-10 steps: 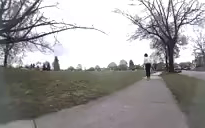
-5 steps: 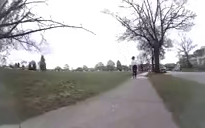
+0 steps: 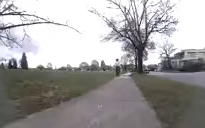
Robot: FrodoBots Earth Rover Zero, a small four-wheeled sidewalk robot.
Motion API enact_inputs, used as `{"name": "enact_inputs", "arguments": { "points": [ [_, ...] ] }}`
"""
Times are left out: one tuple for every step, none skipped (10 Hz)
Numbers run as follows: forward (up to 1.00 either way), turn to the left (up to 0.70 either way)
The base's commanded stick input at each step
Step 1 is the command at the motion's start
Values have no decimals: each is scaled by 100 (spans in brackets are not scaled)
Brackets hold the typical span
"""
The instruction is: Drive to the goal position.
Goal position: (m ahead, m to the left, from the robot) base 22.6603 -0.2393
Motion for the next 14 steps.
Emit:
{"name": "enact_inputs", "arguments": {
  "points": [
    [0, -5],
    [0, 0],
    [0, 0],
    [0, 0],
    [0, 0],
    [0, 0],
    [0, 0],
    [0, 0],
    [0, 0],
    [0, 0],
    [16, -5],
    [85, -28],
    [85, -34],
    [85, -34]
  ]
}}
